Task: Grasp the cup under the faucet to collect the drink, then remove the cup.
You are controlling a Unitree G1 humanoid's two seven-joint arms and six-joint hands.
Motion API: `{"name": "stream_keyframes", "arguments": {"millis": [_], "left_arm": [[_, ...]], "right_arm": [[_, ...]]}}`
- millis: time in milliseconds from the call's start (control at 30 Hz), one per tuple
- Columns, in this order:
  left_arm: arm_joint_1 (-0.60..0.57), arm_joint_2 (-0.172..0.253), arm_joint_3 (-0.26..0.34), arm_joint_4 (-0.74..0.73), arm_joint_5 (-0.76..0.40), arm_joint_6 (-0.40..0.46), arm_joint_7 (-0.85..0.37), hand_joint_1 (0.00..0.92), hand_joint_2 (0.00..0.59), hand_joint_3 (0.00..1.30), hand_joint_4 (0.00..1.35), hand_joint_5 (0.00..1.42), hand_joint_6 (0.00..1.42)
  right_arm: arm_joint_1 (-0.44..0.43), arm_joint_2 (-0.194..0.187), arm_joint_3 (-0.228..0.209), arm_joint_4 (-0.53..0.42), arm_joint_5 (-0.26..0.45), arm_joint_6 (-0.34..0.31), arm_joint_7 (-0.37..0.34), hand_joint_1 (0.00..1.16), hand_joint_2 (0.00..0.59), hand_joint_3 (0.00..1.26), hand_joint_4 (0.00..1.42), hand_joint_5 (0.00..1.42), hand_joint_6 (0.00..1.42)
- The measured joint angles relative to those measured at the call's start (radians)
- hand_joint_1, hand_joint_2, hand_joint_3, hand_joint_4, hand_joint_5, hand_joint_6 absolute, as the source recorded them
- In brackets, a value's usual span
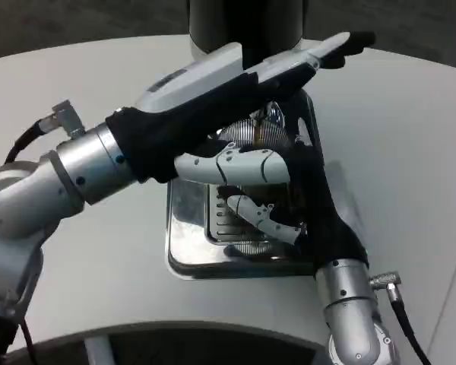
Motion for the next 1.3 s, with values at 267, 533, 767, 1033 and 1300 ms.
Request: {"name": "stream_keyframes", "arguments": {"millis": [267,533,767,1033,1300], "left_arm": [[0.066,-0.001,0.072,-0.006,0.003,-0.033,0.088,0.0,0.181,0.0,0.0,0.03,0.0],[0.191,0.009,0.205,-0.072,-0.013,-0.029,0.171,0.0,0.183,0.0,0.0,0.04,0.0],[0.452,0.03,0.333,-0.203,-0.023,0.047,0.203,0.0,0.191,0.0,0.0,0.04,0.01],[0.696,0.049,0.392,-0.315,-0.004,0.146,0.205,0.0,0.194,0.0,0.0,0.04,0.01],[0.785,0.05,0.394,-0.358,-0.005,0.181,0.204,0.0,0.199,0.0,0.0,0.04,0.0]], "right_arm": [[-0.003,-0.005,0.003,0.004,0.004,-0.012,0.0,0.73,0.177,0.0,0.05,0.05,0.17],[-0.011,-0.003,0.006,0.022,0.009,-0.024,0.003,0.74,0.175,0.0,0.05,0.05,0.18],[-0.031,0.002,0.004,0.068,0.03,-0.049,0.001,0.75,0.177,0.0,0.06,0.07,0.19],[-0.086,0.001,-0.002,0.145,0.031,-0.078,-0.018,0.79,0.18,0.06,0.14,0.14,0.26],[-0.135,0.002,0.004,0.232,0.03,-0.12,-0.055,0.9,0.186,0.24,0.39,0.38,0.54]]}}
